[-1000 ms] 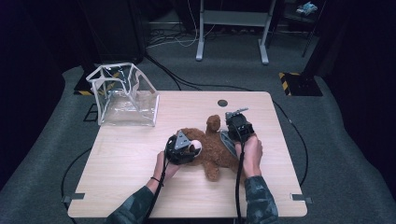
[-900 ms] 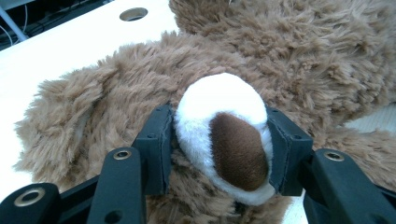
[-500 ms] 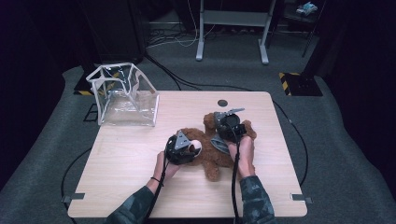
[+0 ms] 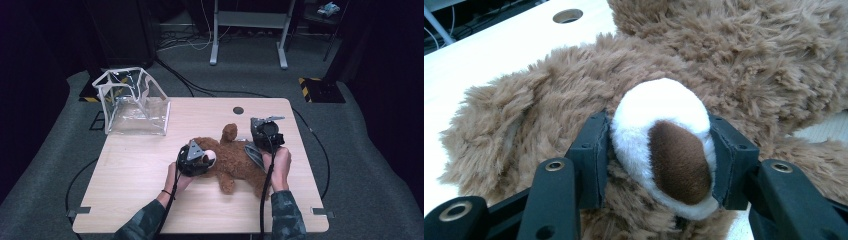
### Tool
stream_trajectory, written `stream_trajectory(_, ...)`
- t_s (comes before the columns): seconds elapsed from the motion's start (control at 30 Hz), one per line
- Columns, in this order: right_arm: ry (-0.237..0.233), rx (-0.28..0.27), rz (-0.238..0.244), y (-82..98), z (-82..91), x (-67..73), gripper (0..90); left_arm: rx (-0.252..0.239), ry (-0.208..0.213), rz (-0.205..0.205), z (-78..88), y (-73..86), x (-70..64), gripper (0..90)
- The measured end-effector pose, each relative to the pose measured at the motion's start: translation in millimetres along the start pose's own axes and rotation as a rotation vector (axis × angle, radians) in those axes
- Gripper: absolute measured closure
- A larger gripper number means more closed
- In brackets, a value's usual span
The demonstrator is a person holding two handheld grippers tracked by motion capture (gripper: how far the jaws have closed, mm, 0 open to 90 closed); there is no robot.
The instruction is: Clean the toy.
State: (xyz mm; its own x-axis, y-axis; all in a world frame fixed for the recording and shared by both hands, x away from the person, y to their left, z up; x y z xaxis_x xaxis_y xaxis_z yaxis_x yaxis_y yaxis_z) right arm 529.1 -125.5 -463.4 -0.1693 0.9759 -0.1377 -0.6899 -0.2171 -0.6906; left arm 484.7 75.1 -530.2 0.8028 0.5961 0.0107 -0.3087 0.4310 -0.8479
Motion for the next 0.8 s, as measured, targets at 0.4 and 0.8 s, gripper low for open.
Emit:
stream_trajectory(0.4, -0.045, 0.079, -0.049, 17.6, -26.8, -17.3, 76.1, -0.003, 0.001, 0.0, -0.2, -0.2, -0.5, 49.4)
stream_trajectory(0.8, 0.068, 0.029, -0.13, 22.5, -2.3, -71.0, 75.6, -0.001, 0.0, -0.002, -0.2, -0.2, -0.3, 49.4)
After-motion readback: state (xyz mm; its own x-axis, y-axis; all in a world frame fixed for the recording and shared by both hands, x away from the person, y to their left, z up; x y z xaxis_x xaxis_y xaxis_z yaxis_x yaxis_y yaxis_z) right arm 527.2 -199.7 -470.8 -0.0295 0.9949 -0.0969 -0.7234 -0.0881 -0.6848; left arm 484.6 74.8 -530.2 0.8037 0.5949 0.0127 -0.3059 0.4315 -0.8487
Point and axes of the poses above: each handheld gripper's, and its own axes: z roughly backward along the jaws, y roughly out of its underside, x roughly to its left, the point moved 9 cm from there along -z, roughly forward along the jaws, and after that the axes turned 7 degrees about y, right-handed, at the moved point
